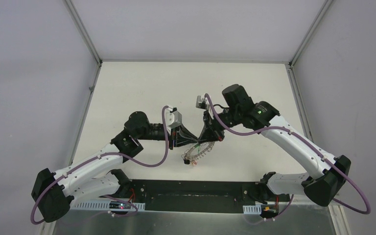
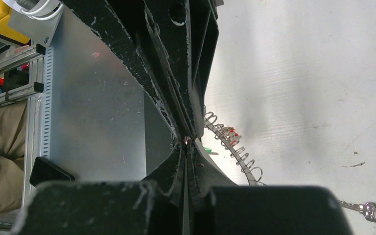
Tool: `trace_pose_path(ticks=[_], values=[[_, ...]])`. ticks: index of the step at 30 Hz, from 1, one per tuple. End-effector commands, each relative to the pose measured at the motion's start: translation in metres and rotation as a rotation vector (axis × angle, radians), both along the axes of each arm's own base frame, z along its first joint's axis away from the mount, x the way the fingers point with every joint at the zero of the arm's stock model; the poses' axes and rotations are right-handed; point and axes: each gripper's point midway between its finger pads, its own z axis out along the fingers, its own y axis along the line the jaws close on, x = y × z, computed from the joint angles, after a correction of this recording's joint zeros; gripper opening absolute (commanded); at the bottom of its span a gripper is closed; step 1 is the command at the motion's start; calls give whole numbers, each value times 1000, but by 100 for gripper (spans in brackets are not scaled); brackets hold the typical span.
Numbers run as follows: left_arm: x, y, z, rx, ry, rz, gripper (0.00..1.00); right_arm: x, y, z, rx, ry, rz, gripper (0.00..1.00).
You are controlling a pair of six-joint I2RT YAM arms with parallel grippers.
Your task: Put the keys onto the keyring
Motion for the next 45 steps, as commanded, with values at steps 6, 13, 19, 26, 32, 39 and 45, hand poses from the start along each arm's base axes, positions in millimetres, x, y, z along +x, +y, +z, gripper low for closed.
trace_pose_path(ticks=[6,13,19,26,32,39,45], values=[[-9,-4,6,-19,-34,-52,14,-2,7,30,110,-73,31,0],[-9,-5,1,3,-25,-56,20,-3,7,32,119,-80,33,0],[-8,-7,1,8,-22,-53,6,-2,7,32,120,-84,26,0],[-5,-3,10,-59,-23,-11,0,8,6,29,107,-113,-34,34],[-2,7,33,-228,-22,67,0,14,3,32,133,-166,-86,52],[-1,23,57,-423,-31,127,0,17,1,39,177,-216,-119,53],[4,26,60,-459,2,157,0,17,1,40,198,-229,-130,55]])
